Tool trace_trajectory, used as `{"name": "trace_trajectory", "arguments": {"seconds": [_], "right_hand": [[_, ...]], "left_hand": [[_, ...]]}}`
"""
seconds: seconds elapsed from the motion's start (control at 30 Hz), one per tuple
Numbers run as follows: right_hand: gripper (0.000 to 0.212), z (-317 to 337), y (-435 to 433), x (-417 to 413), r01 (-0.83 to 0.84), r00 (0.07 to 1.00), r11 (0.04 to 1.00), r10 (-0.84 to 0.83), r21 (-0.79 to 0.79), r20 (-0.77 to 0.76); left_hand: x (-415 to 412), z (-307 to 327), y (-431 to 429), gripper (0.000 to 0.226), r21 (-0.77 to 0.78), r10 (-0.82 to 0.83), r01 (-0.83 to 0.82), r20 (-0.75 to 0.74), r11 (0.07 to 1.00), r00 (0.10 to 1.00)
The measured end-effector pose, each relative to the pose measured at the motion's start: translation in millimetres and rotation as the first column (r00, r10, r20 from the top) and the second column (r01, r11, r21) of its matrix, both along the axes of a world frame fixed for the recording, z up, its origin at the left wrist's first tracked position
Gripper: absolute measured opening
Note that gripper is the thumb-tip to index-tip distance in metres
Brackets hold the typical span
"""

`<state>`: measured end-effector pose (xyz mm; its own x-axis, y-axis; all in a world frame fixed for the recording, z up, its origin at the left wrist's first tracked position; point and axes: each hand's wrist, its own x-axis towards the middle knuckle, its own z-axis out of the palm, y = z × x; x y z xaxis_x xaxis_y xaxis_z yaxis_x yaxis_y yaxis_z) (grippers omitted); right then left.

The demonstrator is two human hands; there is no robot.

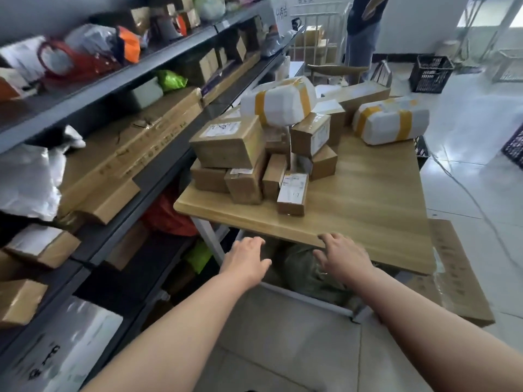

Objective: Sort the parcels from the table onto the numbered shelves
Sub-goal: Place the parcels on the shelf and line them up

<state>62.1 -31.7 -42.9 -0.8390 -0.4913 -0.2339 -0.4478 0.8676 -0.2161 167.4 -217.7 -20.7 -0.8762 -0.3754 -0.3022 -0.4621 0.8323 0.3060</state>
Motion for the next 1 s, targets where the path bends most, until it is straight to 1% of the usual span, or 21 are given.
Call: {"name": "trace_trajectory", "arguments": {"seconds": [0.17,0.4,0.63,0.7,0.8,0.93,1.0], "right_hand": [[0.05,-9.3,-34.6,-38.8,0.01,1.0,1.0,-0.01,-0.002,0.017],[0.058,-12.6,-107.4,-99.4,0.067,0.998,0.998,-0.067,0.002,0.014],[0.078,-35.4,-170.7,-141.2,0.188,0.982,0.982,-0.188,0.023,0.011],[0.081,-43.2,-176.6,-149.3,0.214,0.977,0.976,-0.214,0.037,0.008],[0.077,-54.1,-175.7,-158.8,0.237,0.97,0.971,-0.238,0.027,0.048],[0.075,-54.2,-153.3,-165.6,0.212,0.976,0.976,-0.213,0.047,0.034],[0.073,-52.4,-131.9,-167.8,0.186,0.982,0.981,-0.187,0.057,0.017]], "left_hand": [[-48.1,-1.9,-30.4,0.05,0.013,0.028,-0.028,-0.001,1.0,1.0],[-115.5,-8.4,-85.5,0.052,0.052,-0.053,0.053,-0.008,0.997,0.999],[-163.2,-15.8,-111.0,0.051,0.087,-0.149,0.152,-0.031,0.985,0.988],[-171.8,-17.6,-112.5,0.05,0.092,-0.186,0.189,-0.037,0.978,0.982],[-184.0,-19.9,-110.9,0.05,0.082,-0.235,0.238,-0.046,0.968,0.971],[-205.8,-20.1,-99.6,0.048,0.038,-0.274,0.278,-0.096,0.96,0.957],[-220.9,-20.0,-91.4,0.048,0.002,-0.264,0.266,-0.113,0.964,0.958]]}}
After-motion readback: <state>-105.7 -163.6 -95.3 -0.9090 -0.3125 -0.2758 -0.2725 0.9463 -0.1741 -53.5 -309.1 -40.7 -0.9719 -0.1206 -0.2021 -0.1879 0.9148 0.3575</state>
